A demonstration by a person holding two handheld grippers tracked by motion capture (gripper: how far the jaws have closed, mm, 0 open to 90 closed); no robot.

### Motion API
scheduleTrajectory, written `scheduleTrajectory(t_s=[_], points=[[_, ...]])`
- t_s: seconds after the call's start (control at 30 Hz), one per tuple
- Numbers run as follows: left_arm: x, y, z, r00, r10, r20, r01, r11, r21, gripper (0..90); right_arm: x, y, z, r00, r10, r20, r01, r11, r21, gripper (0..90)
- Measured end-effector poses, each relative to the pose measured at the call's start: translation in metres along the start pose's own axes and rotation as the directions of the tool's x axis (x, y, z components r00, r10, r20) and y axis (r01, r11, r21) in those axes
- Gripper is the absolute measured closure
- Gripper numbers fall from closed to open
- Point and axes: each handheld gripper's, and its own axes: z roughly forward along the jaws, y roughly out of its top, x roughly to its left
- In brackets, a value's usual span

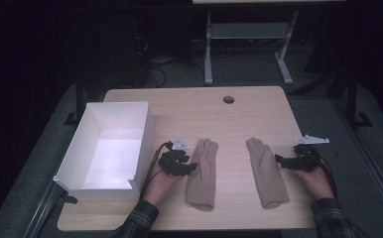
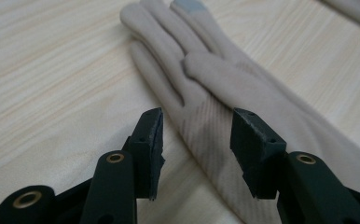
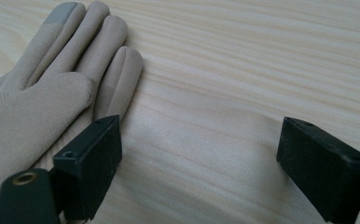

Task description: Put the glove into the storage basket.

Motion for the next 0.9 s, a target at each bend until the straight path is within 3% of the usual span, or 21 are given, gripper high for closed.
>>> scheduleTrajectory(t_s=[0.13,0.33,0.43,0.57,0.63,0.7,0.73,0.8,0.9], points=[[0.0,-0.002,0.006,0.9999,-0.004,0.013,0.004,0.9999,0.015,61.2,0.0,0.0,0.0,1.0,0.0,-0.001,0.0,1.0,0.0,13.6],[-0.003,0.0,0.008,0.9993,0.014,0.036,-0.015,0.9996,0.022,81.1,0.001,0.0,0.0,1.0,-0.004,-0.005,0.004,1.0,0.0,14.5],[-0.004,0.001,0.008,0.9994,0.02,0.029,-0.021,0.9994,0.026,85.4,0.001,0.001,-0.004,0.9997,-0.016,-0.019,0.016,1.0,0.011,26.9],[0.0,0.0,0.008,0.9988,-0.004,0.048,0.003,0.9997,0.025,85.9,0.004,0.004,-0.019,0.9964,-0.033,-0.078,0.033,0.999,-0.006,62.8],[0.001,0.0,0.008,0.998,-0.02,0.06,0.019,0.9997,0.018,85.9,0.008,0.005,-0.027,0.9875,-0.049,-0.15,0.047,0.999,-0.016,78.8],[0.001,0.0,0.008,0.998,-0.021,0.059,0.02,0.9996,0.017,85.9,0.014,0.004,-0.033,0.9742,-0.083,-0.21,0.08,0.997,-0.022,87.2],[0.001,0.0,0.008,0.9981,-0.02,0.058,0.019,0.9997,0.018,85.9,0.019,0.004,-0.035,0.9648,-0.103,-0.242,0.102,0.995,-0.018,89.9],[0.001,0.0,0.008,0.998,-0.022,0.059,0.021,0.9996,0.017,86.0,0.026,0.002,-0.035,0.9548,-0.135,-0.265,0.141,0.99,0.004,90.0],[0.002,0.0,0.008,0.9979,-0.023,0.06,0.022,0.9996,0.017,86.0,0.033,-0.001,-0.032,0.9472,-0.161,-0.277,0.178,0.983,0.035,90.0]])
